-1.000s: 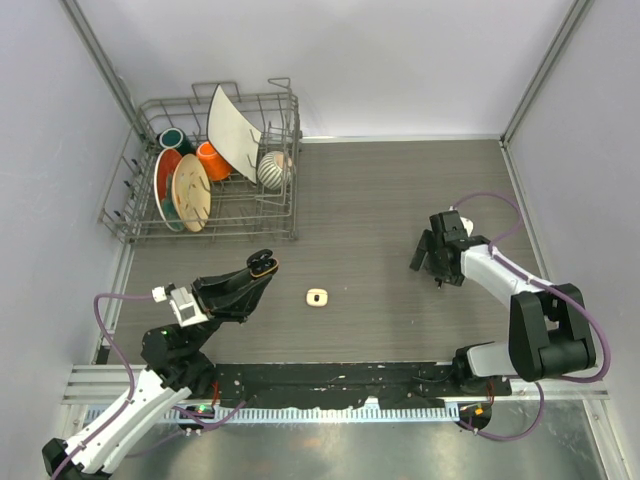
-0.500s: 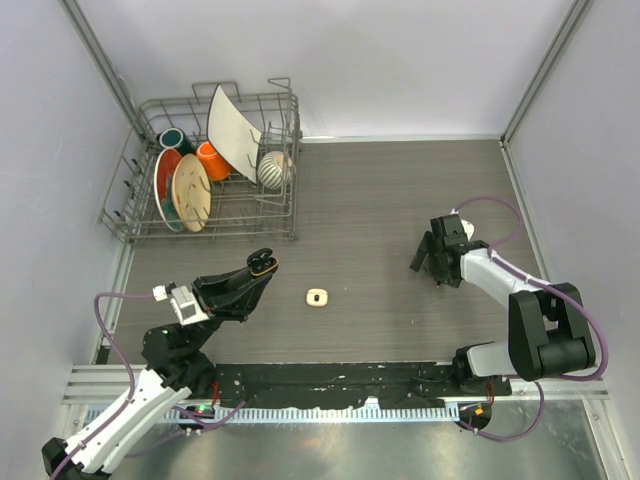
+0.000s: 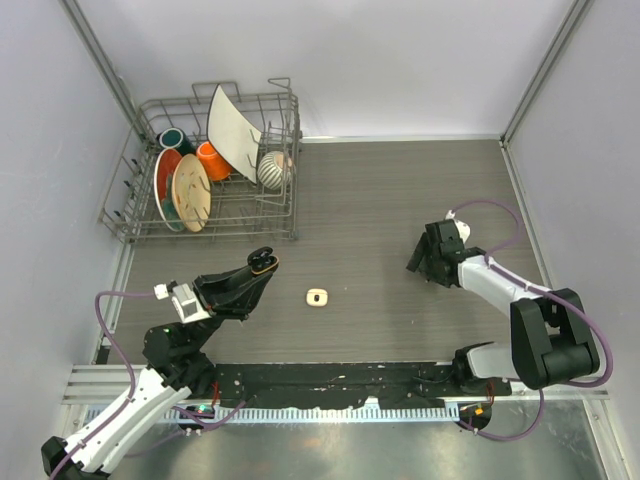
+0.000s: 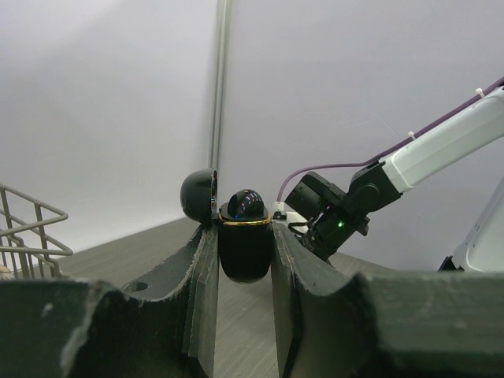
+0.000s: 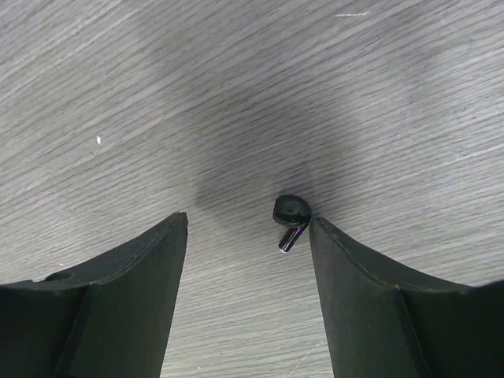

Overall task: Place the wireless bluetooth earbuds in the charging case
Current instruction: Pick up the earbud from the center of the board.

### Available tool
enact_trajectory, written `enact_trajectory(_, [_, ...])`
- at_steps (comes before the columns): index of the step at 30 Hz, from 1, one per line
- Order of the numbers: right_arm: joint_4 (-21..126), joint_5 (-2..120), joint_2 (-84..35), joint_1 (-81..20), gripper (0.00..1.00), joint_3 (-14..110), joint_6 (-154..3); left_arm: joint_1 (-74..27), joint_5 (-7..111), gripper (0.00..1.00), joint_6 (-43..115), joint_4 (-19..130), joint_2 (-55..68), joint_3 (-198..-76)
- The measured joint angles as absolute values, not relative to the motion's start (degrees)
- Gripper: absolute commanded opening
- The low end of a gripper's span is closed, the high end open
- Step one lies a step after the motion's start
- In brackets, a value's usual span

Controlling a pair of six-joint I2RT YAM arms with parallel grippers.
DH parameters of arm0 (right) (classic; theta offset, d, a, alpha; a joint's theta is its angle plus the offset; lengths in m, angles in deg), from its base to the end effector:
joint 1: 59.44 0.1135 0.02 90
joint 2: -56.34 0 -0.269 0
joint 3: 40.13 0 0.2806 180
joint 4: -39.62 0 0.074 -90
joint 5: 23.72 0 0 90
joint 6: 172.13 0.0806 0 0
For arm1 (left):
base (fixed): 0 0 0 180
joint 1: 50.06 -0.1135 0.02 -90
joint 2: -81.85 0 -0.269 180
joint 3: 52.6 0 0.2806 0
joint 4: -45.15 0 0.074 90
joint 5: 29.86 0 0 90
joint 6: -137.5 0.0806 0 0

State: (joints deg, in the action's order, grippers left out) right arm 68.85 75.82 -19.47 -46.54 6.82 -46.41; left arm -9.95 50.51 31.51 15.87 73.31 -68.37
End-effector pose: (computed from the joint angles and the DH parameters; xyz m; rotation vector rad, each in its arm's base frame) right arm 0.2768 0.0497 0.1086 0.5676 2.5029 0.1069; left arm 0.1104 -0.1106 0.2801 0.3625 0.9180 -0.9808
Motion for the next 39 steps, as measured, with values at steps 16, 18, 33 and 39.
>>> enact_trajectory(16, [75.7, 83.6, -23.3, -44.7, 0.58, 10.4, -48.6, -9.9, 50.6, 0.00, 31.5, 15.8, 72.9, -68.4])
enact_trajectory(18, [75.4, 83.7, -24.0, -44.7, 0.56, 10.9, -48.6, -10.0, 50.6, 0.00, 31.5, 15.8, 72.9, -68.4])
enact_trajectory(33, [73.8, 84.3, -25.6, -44.7, 0.29, 12.0, -49.0, -9.9, 50.7, 0.00, 31.5, 15.8, 73.1, -68.4])
enact_trajectory(39, [73.7, 84.3, -25.7, -44.7, 0.30, 12.0, -49.2, -9.9, 50.8, 0.00, 31.5, 15.8, 73.1, -68.4])
